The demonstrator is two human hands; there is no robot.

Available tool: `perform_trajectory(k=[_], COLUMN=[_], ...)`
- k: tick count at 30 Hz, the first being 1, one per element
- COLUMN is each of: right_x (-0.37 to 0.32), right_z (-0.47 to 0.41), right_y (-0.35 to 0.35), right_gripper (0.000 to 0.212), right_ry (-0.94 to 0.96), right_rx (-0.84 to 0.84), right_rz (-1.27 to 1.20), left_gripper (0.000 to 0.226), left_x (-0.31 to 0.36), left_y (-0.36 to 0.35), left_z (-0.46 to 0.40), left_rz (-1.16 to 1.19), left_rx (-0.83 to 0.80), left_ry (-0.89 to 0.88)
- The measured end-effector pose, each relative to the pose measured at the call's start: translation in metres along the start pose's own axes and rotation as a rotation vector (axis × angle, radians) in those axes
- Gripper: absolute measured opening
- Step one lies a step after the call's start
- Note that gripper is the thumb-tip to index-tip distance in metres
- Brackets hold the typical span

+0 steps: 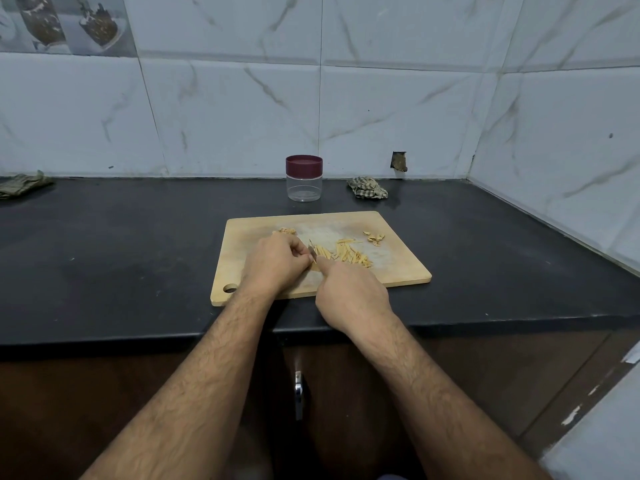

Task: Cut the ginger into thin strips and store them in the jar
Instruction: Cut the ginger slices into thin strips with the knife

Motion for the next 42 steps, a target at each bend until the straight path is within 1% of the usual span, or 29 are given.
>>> perform_trajectory(k=[10,16,19,23,30,40,42], right_x=[-0.008,0.006,0.013,0.016,0.013,0.023,0.024], right_z=[-0.008,0.016,0.023,0.021,0.014,0.01,0.011], right_y=[-0.003,0.0,0.003,0.005,0.008,0.012,0.014], right_gripper=[0.059,0.064,0.06,0.057,0.06,0.058,0.058], right_ry=[-0.006,-0.004,-0.007,-0.011,-0.023,-0.069,-0.063], right_rx=[-0.041,-0.082,-0.084,-0.039,-0.048,-0.059,-0.056], right_rz=[0.076,0.107,0.07,0.007,-0.08,-0.145,-0.16], left_gripper=[0.014,0.011,0.012,0.019,0.009,0.014,0.012], left_x=[0.0,0.001,0.001,-0.001,-0.001,-0.001,0.0], left_y=[0.001,0.001,0.0,-0.001,-0.001,-0.002,-0.002], left_z=[0.0,0.0,-0.001,-0.001,-0.002,-0.002,-0.002], left_rz=[0.007,-0.002,0.003,0.022,0.02,0.015,0.014], left_rx=[0.0,-0.005,-0.01,-0.018,-0.013,-0.012,-0.011], left_ry=[0.011,0.018,0.019,0.016,0.018,0.008,0.001])
Point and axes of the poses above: each hand's wrist, its own z-axis away from the middle knuckle, its own y-axis out of the back of the hand, x = y × z, the point moved 5 cm from there along -z, towards the middle knuckle, and after that the axes turned 9 degrees about -z, right-handed, at the moved point
